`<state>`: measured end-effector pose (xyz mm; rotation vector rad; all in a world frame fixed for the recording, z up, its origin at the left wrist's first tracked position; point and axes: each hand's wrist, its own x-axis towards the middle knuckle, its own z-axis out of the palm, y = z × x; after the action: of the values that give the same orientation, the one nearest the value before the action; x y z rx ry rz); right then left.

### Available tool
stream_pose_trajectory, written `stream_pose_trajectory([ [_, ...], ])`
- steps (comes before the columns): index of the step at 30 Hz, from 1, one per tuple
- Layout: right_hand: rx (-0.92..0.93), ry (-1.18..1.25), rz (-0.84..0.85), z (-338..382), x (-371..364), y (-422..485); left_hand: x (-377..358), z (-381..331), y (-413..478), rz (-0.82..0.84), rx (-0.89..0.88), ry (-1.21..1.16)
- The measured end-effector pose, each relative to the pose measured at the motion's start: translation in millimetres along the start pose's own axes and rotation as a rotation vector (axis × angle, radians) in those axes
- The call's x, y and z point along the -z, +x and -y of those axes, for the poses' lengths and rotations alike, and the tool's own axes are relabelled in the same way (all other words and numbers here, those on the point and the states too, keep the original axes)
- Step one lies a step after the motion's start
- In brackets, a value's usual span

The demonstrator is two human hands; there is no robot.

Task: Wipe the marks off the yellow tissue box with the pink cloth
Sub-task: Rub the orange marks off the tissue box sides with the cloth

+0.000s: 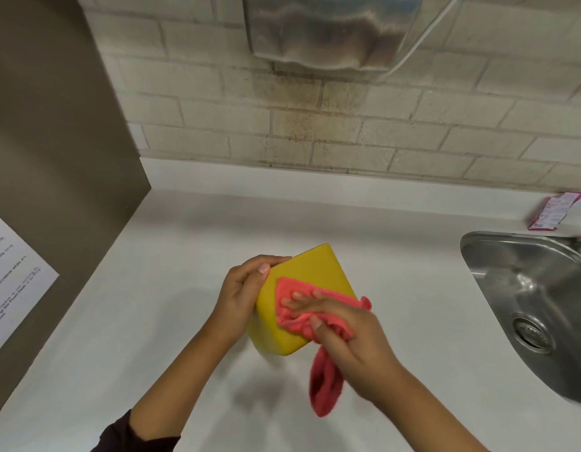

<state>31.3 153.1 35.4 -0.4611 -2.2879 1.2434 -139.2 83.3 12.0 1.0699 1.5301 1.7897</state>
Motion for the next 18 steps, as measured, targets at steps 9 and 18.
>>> stream_pose_trajectory([
  [9,0.056,-0.048,-0.066,10.7,-23.2,7.2,-3.1,-0.6,-3.9,0.014,-0.013,0.026],
  [18,-0.050,0.183,-0.147,-18.7,18.2,-8.2,-3.4,-3.1,-4.1,0.028,-0.020,0.051],
])
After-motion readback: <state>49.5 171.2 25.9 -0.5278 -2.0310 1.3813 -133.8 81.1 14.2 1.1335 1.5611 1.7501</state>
